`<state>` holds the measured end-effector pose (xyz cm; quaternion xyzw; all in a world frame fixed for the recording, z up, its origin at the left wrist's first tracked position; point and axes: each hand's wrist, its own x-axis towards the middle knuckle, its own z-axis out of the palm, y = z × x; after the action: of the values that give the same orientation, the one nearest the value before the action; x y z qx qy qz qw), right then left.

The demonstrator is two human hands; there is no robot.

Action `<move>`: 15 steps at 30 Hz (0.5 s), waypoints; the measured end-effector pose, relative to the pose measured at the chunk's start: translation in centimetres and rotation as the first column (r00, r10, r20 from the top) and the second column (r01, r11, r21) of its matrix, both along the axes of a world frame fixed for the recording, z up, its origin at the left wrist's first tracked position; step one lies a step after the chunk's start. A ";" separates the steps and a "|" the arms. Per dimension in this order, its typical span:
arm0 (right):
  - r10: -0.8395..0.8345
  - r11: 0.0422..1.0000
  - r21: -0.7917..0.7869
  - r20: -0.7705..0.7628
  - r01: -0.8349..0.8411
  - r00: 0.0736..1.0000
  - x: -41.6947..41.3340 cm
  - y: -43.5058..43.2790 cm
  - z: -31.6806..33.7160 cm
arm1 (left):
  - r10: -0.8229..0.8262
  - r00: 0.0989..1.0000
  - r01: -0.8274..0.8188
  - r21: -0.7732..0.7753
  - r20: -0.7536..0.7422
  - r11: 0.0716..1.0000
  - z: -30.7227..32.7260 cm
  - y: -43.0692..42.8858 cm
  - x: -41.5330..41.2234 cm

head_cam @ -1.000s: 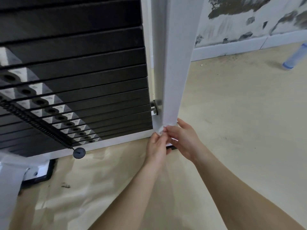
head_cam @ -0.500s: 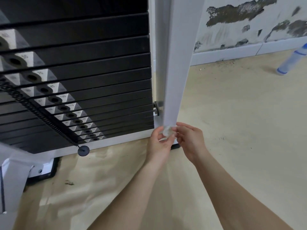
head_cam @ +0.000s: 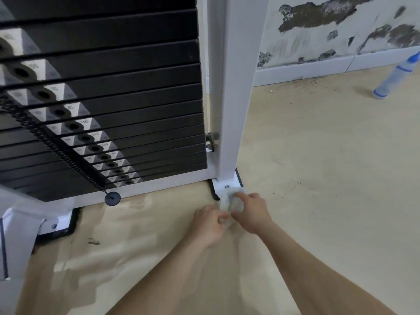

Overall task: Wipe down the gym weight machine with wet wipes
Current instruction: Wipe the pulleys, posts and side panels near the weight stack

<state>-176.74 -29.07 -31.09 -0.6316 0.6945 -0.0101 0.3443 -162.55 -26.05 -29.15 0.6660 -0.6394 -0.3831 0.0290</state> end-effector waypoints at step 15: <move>-0.585 0.385 -0.091 0.746 0.918 0.319 1.0 -2.8 3.8 | 0.235 0.915 -0.393 -0.594 -0.327 0.702 3.5 -1.6 -1.8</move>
<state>-175.77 -31.89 -27.32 -0.2330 0.7303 -0.5592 0.3156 -164.31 -27.65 -25.62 0.6657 -0.6003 -0.2006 0.3952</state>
